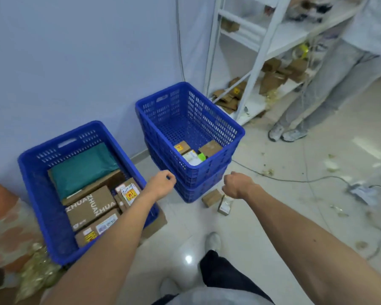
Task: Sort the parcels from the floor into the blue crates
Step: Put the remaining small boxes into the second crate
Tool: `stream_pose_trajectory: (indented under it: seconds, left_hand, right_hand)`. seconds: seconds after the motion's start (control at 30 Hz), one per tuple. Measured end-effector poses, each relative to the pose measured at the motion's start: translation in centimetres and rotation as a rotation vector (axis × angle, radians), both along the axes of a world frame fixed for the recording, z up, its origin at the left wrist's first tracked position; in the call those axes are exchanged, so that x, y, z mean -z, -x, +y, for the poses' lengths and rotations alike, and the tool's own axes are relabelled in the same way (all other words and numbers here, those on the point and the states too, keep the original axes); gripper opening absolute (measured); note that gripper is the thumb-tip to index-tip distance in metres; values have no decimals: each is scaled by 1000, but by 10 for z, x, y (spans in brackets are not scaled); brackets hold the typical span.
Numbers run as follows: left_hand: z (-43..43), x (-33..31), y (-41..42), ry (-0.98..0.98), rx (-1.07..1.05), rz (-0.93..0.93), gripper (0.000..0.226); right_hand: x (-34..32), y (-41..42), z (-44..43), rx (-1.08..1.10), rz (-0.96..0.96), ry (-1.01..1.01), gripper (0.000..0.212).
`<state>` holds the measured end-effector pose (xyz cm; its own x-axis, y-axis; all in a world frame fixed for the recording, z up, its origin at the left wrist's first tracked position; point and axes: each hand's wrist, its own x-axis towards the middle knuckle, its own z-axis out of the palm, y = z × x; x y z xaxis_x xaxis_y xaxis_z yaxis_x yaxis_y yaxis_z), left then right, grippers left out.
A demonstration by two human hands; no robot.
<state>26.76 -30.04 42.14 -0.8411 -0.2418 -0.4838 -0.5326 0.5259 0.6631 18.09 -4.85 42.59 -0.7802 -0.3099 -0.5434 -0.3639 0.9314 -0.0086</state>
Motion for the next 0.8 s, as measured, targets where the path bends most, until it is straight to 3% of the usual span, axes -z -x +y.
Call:
stream_pose_trajectory:
  seconds: [0.33,0.53,0.8]
  left_hand:
    - [120,38,58,-54,128,-52,19]
    - [192,64,82,-3,146,-116,15]
    - [233,144,116,119,187,-184,16]
  right_hand:
    - [34,9,150,208,-80,-38,47]
    - [84,29,210,224,-158,-13,46]
    - [181,65,250,276,-316,0,49]
